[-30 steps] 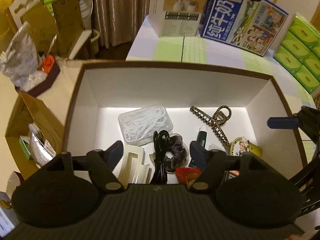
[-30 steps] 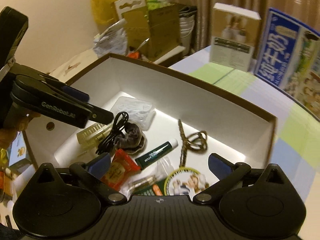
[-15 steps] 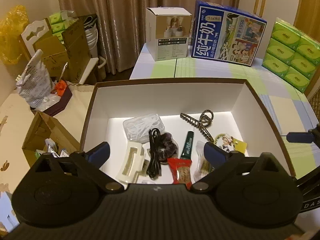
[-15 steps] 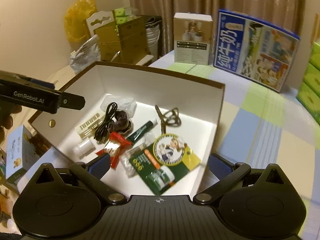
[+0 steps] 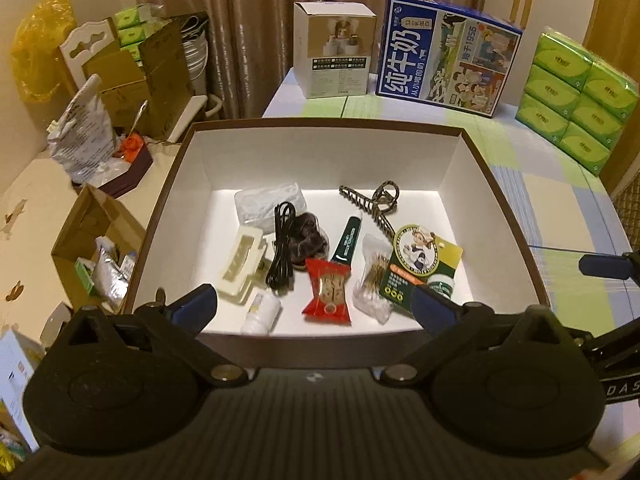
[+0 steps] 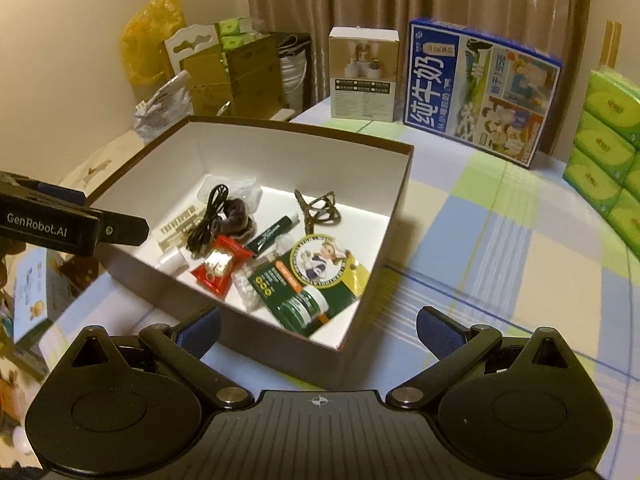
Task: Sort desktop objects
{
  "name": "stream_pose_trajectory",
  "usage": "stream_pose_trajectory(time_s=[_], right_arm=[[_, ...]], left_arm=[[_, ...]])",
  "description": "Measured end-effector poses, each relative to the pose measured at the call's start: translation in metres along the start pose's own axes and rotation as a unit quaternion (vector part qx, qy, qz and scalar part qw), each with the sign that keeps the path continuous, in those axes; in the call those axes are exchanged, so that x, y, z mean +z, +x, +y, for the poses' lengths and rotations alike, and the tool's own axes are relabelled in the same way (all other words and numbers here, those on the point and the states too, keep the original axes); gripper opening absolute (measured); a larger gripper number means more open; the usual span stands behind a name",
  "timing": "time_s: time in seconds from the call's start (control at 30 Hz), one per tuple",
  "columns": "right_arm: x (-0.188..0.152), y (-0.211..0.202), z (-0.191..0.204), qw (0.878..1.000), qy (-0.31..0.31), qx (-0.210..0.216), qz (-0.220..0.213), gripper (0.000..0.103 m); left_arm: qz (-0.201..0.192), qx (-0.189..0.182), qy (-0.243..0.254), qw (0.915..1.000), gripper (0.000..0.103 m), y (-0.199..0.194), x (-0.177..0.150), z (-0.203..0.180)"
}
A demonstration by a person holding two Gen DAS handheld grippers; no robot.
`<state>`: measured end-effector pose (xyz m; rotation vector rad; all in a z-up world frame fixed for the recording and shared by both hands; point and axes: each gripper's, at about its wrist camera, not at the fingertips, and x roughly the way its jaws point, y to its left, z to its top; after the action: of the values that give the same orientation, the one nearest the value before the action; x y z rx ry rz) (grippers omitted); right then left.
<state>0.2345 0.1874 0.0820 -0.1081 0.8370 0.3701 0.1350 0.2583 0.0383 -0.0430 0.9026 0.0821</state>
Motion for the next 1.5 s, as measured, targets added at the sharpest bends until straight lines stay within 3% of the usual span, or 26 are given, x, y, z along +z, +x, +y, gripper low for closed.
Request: stream_pose_trajectory(time_s=[0.6, 1.5], right_arm=[[-0.026, -0.030, -0.001, 0.999, -0.029, 0.020, 0.006, 0.101], [-0.050, -0.051, -0.008, 0.998, -0.045, 0.031, 0.009, 0.101]], left_arm=[[0.011, 0.025, -0.019, 0.9994, 0.102, -0.033, -0.037, -0.032], [0.016, 0.039, -0.024, 0.9988, 0.102, -0.054, -0.062, -0.061]])
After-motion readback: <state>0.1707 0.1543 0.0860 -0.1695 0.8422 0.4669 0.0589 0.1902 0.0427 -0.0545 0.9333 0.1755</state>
